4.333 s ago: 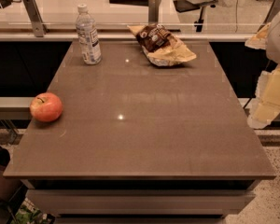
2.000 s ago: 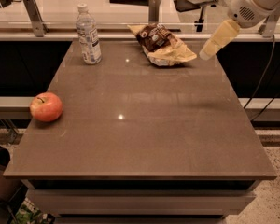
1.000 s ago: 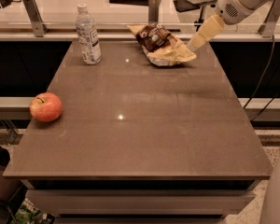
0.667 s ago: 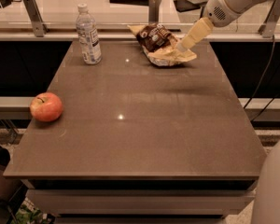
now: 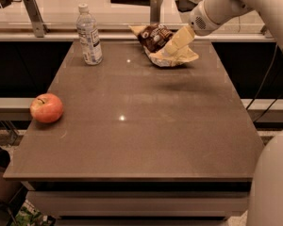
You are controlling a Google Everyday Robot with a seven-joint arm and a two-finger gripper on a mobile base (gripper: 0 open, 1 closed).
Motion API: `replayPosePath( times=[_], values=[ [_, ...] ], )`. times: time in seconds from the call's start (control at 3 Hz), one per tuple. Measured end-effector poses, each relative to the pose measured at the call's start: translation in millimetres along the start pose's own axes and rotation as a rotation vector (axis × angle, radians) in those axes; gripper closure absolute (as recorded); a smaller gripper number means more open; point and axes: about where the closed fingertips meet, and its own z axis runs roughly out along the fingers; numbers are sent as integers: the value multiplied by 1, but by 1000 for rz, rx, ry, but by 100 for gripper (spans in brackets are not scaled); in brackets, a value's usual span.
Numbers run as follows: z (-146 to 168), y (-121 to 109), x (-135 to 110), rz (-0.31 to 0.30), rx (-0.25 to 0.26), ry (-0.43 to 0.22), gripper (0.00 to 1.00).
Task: Move brown chip bag near apple
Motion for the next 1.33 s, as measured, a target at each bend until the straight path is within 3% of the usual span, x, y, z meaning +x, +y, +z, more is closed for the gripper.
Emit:
replayPosePath(
  times=[0.67,1.33],
  values=[
    [55,-13,-21,56,45,-88,0],
    [102,-32,-23,60,73,-85,0]
  ],
)
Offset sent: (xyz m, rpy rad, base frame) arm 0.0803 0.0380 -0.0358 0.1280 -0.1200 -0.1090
